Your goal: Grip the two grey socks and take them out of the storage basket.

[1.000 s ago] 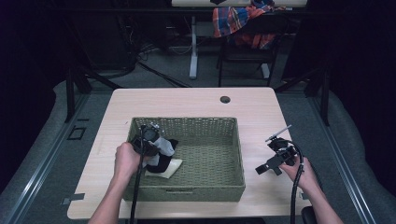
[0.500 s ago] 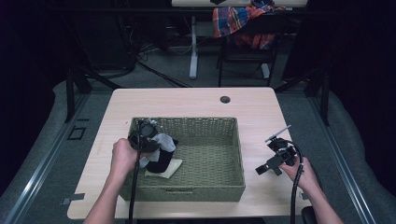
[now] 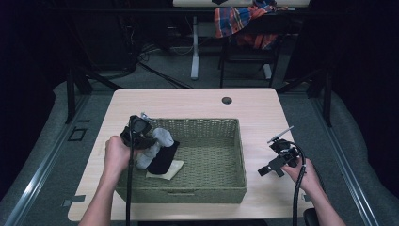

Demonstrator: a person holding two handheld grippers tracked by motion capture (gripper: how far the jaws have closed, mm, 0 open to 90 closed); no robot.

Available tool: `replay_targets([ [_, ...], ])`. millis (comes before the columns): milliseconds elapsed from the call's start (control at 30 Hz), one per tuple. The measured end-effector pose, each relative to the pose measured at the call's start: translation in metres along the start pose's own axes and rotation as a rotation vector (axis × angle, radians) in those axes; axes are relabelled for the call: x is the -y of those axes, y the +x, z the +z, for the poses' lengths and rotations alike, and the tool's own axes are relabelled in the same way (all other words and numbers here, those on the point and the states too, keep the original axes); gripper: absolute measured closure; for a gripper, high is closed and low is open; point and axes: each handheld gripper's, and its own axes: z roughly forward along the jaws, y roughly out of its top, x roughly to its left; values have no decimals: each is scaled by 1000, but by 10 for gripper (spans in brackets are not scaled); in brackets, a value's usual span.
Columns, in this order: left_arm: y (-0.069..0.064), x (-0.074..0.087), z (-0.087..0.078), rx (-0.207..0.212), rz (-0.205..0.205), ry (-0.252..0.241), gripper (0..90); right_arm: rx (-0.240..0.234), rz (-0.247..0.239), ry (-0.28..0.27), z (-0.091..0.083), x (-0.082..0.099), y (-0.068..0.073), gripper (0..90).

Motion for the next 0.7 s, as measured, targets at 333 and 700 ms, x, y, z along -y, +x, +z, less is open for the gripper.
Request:
replay_targets([
  [333,5,1,-16,-19,-19,-20,843,4,5,-9,0,0,1,60],
  [700,13,4,-36,-63,-55,-64,846,-2,-17,18,-1,-1,-1,60],
])
